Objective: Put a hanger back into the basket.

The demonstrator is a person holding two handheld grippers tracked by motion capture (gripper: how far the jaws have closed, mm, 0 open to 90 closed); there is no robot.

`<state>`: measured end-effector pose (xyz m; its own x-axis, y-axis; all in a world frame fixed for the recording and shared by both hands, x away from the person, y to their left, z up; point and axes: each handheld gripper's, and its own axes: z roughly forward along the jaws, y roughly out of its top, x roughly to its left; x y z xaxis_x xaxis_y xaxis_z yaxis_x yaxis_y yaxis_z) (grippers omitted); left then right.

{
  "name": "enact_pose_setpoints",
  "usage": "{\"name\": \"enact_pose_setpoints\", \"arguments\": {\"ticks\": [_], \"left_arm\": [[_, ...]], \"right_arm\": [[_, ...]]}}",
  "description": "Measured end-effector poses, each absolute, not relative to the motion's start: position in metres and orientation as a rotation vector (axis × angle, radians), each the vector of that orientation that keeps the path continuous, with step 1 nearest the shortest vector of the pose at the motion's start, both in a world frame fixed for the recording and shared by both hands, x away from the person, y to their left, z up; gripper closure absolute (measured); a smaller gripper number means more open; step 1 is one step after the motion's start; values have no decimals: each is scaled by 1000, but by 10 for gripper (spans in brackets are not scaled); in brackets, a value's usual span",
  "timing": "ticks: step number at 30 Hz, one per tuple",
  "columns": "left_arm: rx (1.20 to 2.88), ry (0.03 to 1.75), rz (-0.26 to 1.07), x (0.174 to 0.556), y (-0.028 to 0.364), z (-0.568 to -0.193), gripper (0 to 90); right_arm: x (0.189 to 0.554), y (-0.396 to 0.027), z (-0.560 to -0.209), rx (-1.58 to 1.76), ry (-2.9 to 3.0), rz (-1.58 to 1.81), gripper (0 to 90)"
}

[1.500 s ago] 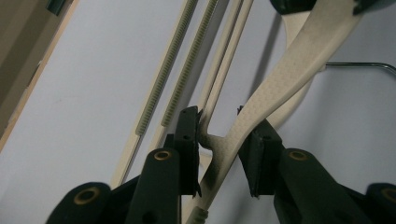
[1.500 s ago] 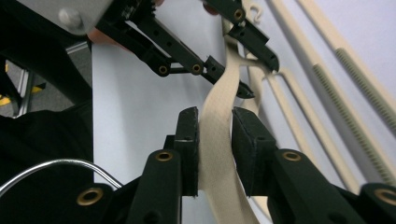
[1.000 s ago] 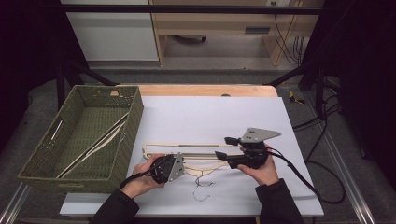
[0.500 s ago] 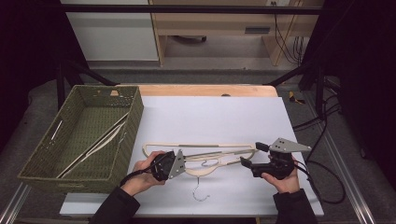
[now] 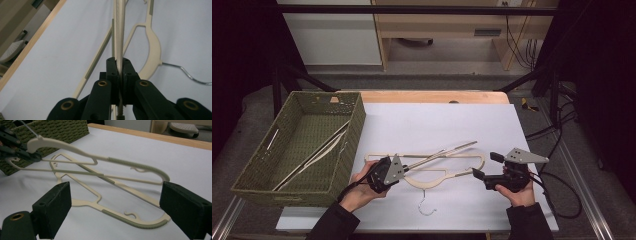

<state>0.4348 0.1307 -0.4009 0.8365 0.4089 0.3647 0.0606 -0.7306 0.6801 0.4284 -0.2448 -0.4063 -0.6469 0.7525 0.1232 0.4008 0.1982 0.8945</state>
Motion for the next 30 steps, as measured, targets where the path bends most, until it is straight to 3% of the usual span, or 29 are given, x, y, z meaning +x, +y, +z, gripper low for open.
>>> {"name": "enact_pose_setpoints", "arguments": {"ticks": [13, 30], "left_arm": [[2145, 558, 574, 423, 150, -365, 866], [2034, 598, 633, 403, 175, -317, 866]], "right_arm": [[429, -246, -409, 1113, 2085, 1423, 40], [430, -249, -409, 1124, 2084, 1401, 31]]}}
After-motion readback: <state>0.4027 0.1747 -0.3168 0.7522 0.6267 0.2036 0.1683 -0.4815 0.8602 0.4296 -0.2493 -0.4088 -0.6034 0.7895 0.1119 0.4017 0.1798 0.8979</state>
